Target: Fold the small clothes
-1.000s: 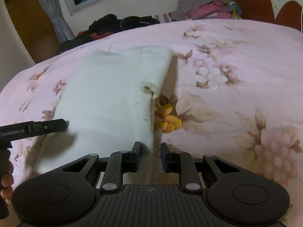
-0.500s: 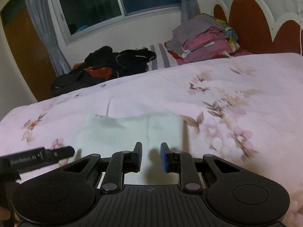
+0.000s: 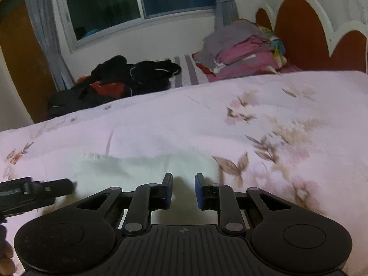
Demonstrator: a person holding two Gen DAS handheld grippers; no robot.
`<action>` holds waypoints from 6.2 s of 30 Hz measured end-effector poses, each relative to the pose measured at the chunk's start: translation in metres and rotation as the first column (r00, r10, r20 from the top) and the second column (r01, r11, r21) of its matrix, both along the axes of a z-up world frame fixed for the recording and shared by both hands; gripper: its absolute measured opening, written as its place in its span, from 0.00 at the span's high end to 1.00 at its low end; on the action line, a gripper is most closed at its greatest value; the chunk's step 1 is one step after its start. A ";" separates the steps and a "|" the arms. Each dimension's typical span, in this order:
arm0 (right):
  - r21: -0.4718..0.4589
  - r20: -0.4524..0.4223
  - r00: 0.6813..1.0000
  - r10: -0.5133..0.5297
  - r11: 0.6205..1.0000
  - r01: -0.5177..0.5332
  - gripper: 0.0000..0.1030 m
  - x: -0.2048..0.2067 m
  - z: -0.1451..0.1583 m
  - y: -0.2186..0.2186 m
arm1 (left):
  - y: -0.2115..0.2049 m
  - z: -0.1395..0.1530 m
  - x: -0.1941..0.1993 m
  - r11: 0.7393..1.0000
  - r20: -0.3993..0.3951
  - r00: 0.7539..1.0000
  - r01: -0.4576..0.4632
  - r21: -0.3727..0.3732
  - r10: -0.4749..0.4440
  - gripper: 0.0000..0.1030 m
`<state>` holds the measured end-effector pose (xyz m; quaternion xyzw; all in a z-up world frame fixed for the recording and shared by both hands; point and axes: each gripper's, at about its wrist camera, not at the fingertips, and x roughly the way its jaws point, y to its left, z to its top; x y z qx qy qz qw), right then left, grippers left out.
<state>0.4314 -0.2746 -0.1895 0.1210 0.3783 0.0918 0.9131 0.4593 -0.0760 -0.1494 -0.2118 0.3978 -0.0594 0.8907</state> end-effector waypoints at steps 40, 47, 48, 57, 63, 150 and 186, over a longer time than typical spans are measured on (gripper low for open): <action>-0.004 -0.046 0.997 0.057 0.998 -0.057 0.79 -0.134 0.015 -0.016 | -0.025 0.013 -0.083 0.976 -0.031 0.988 0.152 0.154 -0.149 0.28; -0.005 -0.115 0.990 0.081 0.997 -0.082 0.79 -0.172 0.001 -0.017 | -0.023 -0.001 -0.108 0.974 -0.075 0.980 0.191 0.126 -0.182 0.27; -0.013 -0.121 0.989 0.088 0.996 -0.090 0.79 -0.176 -0.001 -0.016 | -0.023 -0.002 -0.112 0.972 -0.068 0.980 0.195 0.134 -0.187 0.27; -0.045 -0.147 0.983 0.108 0.992 -0.116 0.80 -0.188 -0.006 -0.016 | -0.030 -0.002 -0.132 0.960 -0.066 0.973 0.228 0.160 -0.220 0.27; -0.025 -0.145 0.985 0.096 0.995 -0.101 0.79 -0.186 -0.002 -0.022 | -0.027 0.005 -0.127 0.966 -0.070 0.973 0.228 0.119 -0.221 0.27; 0.485 -0.053 0.978 0.203 0.861 -0.153 0.68 -0.082 0.044 0.040 | 0.054 0.065 -0.101 0.981 0.054 0.980 0.191 0.032 -0.193 0.68; 0.412 -0.095 0.960 0.262 0.888 -0.202 0.68 -0.096 0.040 0.430 | 0.419 0.021 -0.119 0.996 0.006 0.997 0.082 0.024 -0.082 0.60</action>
